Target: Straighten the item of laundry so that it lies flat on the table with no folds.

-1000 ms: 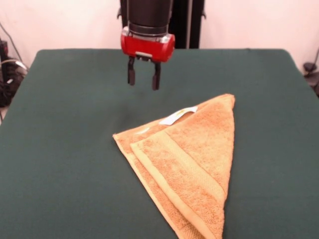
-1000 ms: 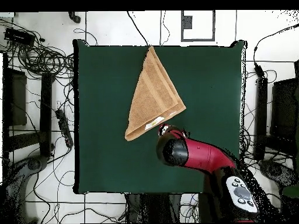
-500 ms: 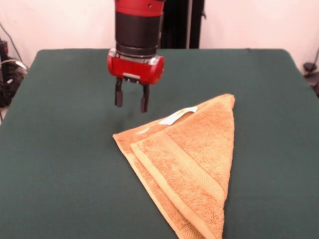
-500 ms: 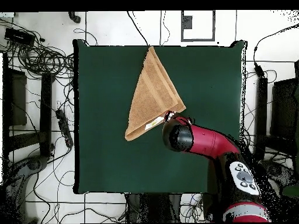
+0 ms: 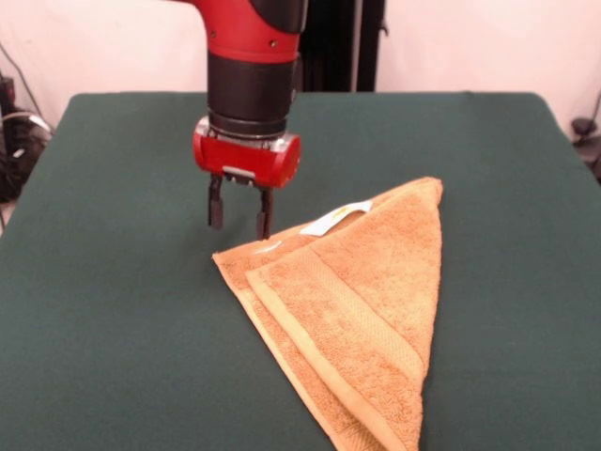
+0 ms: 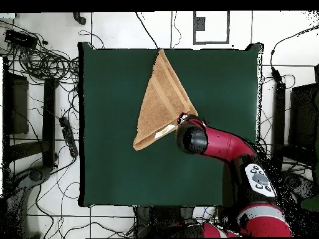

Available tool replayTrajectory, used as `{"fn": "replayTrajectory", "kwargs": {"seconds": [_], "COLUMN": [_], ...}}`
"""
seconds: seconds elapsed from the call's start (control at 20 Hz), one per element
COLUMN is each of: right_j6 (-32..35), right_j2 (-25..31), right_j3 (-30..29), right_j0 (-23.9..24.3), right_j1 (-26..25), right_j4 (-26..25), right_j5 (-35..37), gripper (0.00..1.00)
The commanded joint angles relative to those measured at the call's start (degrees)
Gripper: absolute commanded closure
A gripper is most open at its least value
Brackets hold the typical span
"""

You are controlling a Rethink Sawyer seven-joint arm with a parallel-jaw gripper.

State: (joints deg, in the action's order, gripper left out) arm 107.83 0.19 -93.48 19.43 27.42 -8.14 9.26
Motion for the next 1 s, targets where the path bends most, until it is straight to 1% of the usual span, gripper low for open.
{"fn": "replayTrajectory", "kwargs": {"seconds": [0.05,0.25,0.45,0.6,1.0], "right_j6": [3.25,1.96,3.92,4.50,4.12], "right_j2": [8.49,11.08,11.74,12.03,11.91], "right_j3": [2.78,3.78,2.82,2.61,3.30], "right_j0": [-1.02,0.90,1.07,1.26,1.13], "right_j1": [-5.46,-9.32,-11.40,-11.92,-12.49], "right_j4": [1.73,1.87,1.77,1.60,1.35], "right_j5": [7.15,7.99,4.63,3.61,4.04], "gripper": [0.00,0.00,0.00,0.00,0.00]}}
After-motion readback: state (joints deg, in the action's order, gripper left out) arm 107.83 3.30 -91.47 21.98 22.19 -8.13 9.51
